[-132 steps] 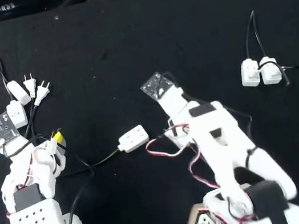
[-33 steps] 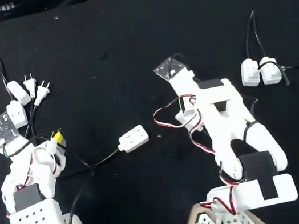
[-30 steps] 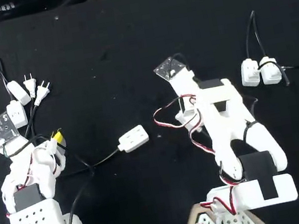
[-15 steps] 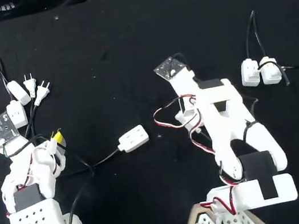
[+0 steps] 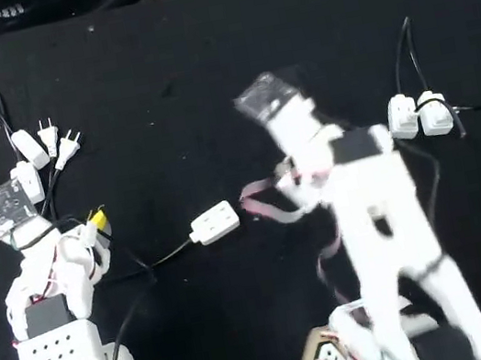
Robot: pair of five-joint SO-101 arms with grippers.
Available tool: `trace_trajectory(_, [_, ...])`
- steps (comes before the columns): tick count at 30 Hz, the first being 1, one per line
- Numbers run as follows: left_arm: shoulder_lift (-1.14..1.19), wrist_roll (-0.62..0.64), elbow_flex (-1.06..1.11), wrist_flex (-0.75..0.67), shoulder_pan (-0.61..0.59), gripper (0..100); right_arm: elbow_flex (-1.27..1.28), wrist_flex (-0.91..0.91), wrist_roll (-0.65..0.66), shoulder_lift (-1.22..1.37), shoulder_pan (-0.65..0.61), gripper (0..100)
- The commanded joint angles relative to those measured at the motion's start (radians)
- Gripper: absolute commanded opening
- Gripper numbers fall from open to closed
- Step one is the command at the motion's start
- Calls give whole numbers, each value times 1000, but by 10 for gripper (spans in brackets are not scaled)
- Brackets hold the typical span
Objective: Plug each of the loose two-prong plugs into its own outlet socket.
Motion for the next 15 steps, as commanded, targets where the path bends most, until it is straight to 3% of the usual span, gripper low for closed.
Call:
trace_trajectory(1, [-11,9,-56,2,70,266,263,-224,-74,-226,-269,11])
trace_trajectory(8, [-11,14,-54,3,182,266,631,-770,-265,-269,-546,11])
trace_trajectory(12, [-11,15,-54,-3,275,266,684,-864,-292,-265,-608,11])
trace_trajectory(15, [-11,15,-54,-3,335,266,708,-908,-391,-266,-620,11])
